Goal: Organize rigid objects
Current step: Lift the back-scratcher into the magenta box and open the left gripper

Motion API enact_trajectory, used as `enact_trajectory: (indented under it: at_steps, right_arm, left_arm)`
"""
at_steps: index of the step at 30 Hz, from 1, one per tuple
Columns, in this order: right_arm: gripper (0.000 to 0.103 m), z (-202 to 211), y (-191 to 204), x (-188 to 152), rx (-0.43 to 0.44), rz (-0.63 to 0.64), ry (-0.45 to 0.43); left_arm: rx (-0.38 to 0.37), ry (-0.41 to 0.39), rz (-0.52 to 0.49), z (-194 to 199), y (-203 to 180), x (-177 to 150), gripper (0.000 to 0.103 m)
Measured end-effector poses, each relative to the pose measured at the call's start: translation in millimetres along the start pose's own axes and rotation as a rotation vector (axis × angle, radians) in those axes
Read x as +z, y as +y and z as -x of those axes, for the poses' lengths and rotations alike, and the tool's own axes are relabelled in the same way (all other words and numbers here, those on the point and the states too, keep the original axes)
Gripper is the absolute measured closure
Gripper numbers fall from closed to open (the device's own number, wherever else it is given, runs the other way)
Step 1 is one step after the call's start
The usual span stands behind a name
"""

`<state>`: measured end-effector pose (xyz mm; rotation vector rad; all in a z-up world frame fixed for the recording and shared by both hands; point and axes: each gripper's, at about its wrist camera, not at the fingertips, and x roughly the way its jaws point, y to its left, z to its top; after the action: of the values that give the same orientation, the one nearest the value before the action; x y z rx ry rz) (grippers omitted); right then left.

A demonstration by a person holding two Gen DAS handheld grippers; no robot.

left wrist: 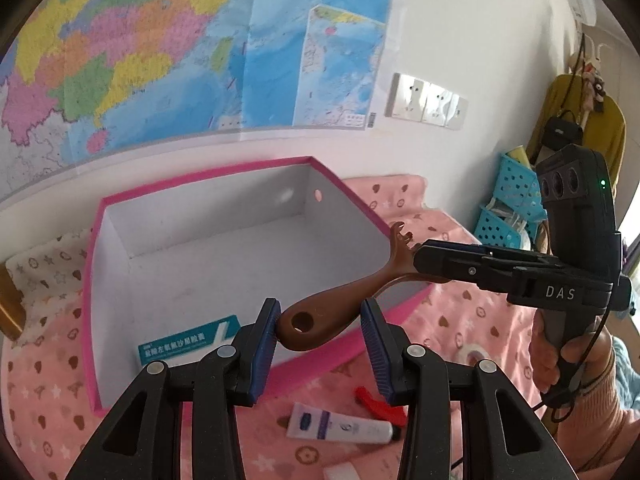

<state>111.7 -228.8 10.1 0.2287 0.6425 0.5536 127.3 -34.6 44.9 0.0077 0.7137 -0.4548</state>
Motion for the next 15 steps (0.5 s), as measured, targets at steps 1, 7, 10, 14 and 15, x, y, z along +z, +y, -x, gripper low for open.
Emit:
enact_trajectory:
  at_steps: [1, 7, 10, 14, 15]
  right_arm:
    - [0.058, -4.5, -0.9, 1.5, -0.005, 0.002, 0.009]
    - [0.058, -26.4, -8.0, 7.2, -0.041, 0.008, 0.052]
    - [0.057, -31.8, -10.5, 8.9, -0.057, 0.010, 0.068]
    - [0.058, -34.5, -9.0, 9.6, -0.085, 0.026, 0.082]
    - [0.058, -34.8, -8.4, 9.8, -0.090, 0.031, 0.086]
  left_arm:
    - [0.003, 0.005, 0.006, -4.2, 3.0, 0.7, 0.061]
    - [-0.017, 0.040, 0.048, -23.9, 15.4, -0.4, 0.060]
    - [-0.027, 0.058, 0.063, -31.7, 20.6, -1.7, 0.060]
    - [-0.029, 0.084, 0.075, -41.9, 25.4, -2.6, 0.059]
    - [-0.029, 0.089, 0.079, -43.7, 26.5, -3.0, 0.059]
